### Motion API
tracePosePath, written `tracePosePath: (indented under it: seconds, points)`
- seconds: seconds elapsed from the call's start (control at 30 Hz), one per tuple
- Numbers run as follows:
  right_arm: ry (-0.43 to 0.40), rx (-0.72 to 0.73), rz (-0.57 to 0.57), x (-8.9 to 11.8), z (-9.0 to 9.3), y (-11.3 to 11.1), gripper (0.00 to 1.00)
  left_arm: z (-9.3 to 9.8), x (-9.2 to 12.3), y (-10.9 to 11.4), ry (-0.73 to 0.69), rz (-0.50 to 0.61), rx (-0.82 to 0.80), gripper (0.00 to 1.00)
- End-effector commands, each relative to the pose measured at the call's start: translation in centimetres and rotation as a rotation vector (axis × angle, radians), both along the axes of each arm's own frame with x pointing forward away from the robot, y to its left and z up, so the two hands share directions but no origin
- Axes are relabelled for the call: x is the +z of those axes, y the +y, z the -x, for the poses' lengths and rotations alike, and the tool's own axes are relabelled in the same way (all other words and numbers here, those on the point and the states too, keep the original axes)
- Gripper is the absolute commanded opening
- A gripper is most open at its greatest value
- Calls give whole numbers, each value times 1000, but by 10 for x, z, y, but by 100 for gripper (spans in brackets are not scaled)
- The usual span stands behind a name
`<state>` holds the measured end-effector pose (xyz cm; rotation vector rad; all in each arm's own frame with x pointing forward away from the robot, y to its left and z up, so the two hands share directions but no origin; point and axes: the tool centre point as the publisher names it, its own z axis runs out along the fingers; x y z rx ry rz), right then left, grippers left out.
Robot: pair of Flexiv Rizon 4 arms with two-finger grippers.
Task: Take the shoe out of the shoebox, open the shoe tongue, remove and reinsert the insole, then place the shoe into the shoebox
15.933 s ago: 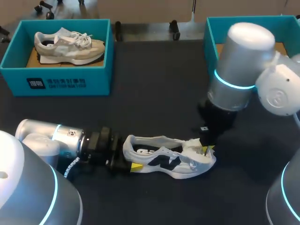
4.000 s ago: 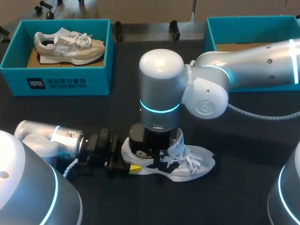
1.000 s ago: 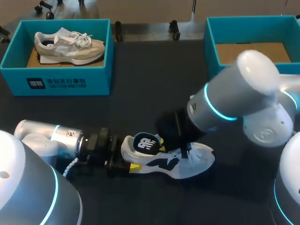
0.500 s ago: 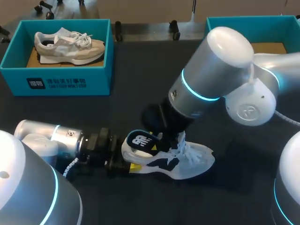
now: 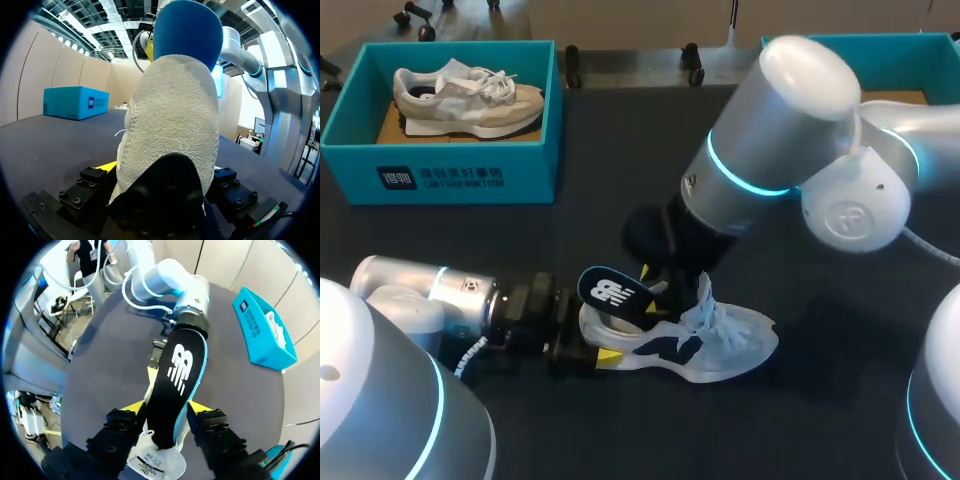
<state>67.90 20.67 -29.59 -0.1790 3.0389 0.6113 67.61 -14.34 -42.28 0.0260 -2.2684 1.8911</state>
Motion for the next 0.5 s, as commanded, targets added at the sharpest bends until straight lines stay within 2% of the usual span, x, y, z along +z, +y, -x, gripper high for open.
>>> tracePosePath:
  seconds: [0.03,0.17,0.5]
  points:
    - [41,-4,-14,3,-14,-6,45,-1,-2,-1,0,-2,2,0]
    - [114,5,-24,3,-24,-4,49,-1,-2,-1,0,-2,2,0]
    - [224,11,-34,-3,-27,11,42,-1,-2,-1,0,-2,2,0]
